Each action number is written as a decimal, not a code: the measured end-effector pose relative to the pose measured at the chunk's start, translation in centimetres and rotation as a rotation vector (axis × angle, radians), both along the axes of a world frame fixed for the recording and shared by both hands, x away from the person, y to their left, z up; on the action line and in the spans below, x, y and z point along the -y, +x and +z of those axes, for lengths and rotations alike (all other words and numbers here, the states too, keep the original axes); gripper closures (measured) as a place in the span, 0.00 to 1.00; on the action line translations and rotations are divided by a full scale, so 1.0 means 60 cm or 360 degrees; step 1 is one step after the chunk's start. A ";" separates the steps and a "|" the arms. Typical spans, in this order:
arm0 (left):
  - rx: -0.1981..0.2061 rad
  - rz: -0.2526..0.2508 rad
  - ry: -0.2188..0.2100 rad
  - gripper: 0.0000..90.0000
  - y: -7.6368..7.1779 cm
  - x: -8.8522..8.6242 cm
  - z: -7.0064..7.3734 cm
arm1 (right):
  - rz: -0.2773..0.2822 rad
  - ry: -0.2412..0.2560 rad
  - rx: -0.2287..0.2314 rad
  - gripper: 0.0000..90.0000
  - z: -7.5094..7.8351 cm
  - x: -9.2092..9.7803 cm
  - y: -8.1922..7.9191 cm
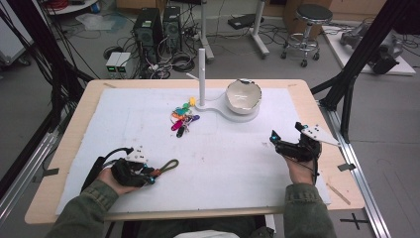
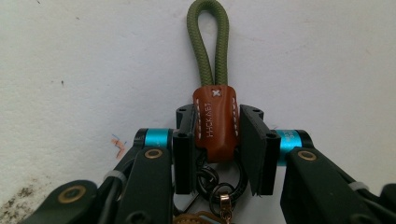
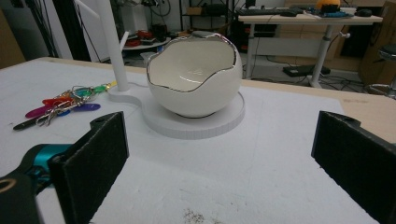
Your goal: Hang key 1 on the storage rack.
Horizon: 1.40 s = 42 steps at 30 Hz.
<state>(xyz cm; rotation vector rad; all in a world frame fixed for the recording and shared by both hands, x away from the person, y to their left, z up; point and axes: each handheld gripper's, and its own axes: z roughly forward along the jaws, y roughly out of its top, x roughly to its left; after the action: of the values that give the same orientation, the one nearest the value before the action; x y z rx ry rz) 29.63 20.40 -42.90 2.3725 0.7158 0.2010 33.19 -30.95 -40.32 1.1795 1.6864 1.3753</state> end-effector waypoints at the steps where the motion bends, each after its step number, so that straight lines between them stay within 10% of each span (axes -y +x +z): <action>1: -0.0008 0.0001 -0.0008 0.76 0.001 -0.001 0.000 | -0.0001 -0.0004 0.0005 0.03 0.000 0.000 0.000; 21: 0.0010 0.0036 -0.0018 0.82 0.002 -0.008 0.014 | -0.0005 -0.0004 0.0005 0.03 0.001 0.001 -0.001; 42: 0.0048 0.0218 -0.0237 0.82 0.018 -0.061 0.068 | -0.0019 -0.0013 0.0014 0.03 0.002 0.003 -0.007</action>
<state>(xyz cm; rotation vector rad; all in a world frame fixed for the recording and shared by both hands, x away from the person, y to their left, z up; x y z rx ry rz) 30.69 24.04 -38.82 2.1773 0.8499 0.2327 32.75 -31.15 -40.19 1.1755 1.6748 1.3633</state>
